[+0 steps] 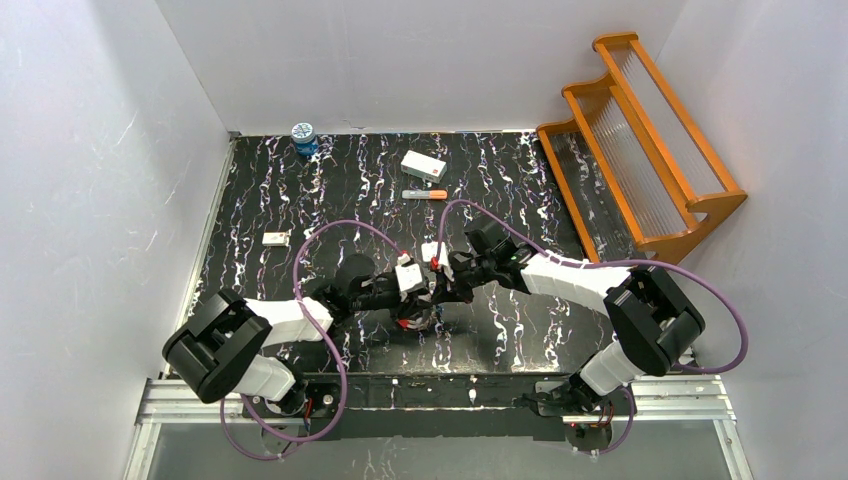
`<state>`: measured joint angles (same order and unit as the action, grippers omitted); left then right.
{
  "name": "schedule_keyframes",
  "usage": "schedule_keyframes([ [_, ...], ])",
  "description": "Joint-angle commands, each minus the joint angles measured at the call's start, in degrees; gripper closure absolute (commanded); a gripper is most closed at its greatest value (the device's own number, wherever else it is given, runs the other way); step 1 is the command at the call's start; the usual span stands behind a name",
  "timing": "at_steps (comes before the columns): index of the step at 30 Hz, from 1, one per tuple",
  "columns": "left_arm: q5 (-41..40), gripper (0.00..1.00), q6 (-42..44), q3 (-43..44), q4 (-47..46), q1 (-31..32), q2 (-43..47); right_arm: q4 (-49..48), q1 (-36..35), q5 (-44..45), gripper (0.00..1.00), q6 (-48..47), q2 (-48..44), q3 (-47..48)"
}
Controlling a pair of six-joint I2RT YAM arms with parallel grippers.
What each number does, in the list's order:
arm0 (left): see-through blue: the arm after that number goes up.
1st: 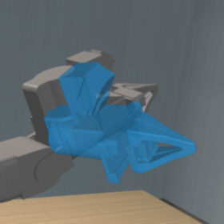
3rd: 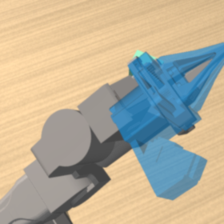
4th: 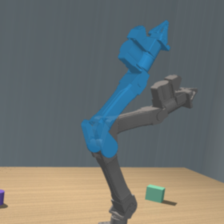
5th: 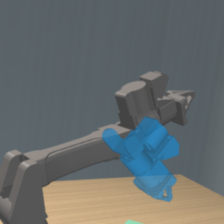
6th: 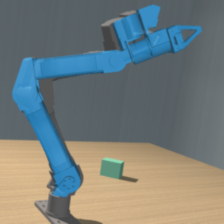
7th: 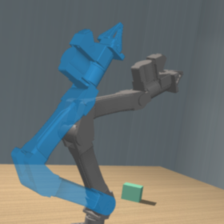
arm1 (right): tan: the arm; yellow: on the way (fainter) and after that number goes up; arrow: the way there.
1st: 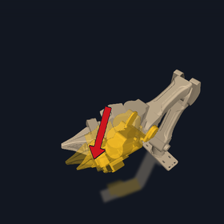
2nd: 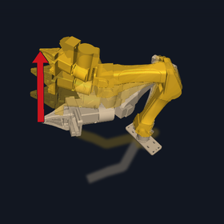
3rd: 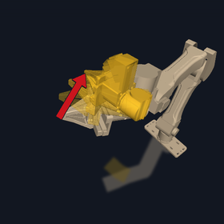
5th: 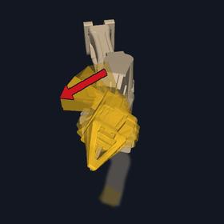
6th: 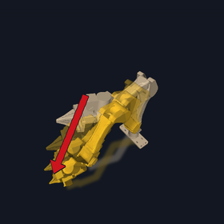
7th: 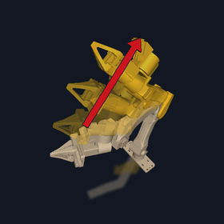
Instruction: Put the keys on the keyring
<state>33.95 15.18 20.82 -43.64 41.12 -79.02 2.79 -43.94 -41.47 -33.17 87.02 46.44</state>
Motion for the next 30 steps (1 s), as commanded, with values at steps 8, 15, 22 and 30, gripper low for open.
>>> schedule_keyframes([
  [8,1.53,0.91,1.41,0.96,-0.92,0.97,0.10,-4.19,-0.23,-2.82,0.99,0.21,-2.30,1.99],
  [15,0.32,1.00,1.39,1.42,-0.16,0.97,0.87,-3.77,-0.20,-2.07,0.99,-0.25,-2.30,1.64],
  [22,-4.14,1.00,-0.84,0.19,-0.18,0.98,4.37,-9.47,0.34,2.23,0.67,5.15,-4.32,-1.08],
  [30,-9.06,1.00,-7.81,-3.32,-7.88,0.93,8.61,-35.19,5.79,0.05,0.22,18.97,-11.78,-14.04],
])
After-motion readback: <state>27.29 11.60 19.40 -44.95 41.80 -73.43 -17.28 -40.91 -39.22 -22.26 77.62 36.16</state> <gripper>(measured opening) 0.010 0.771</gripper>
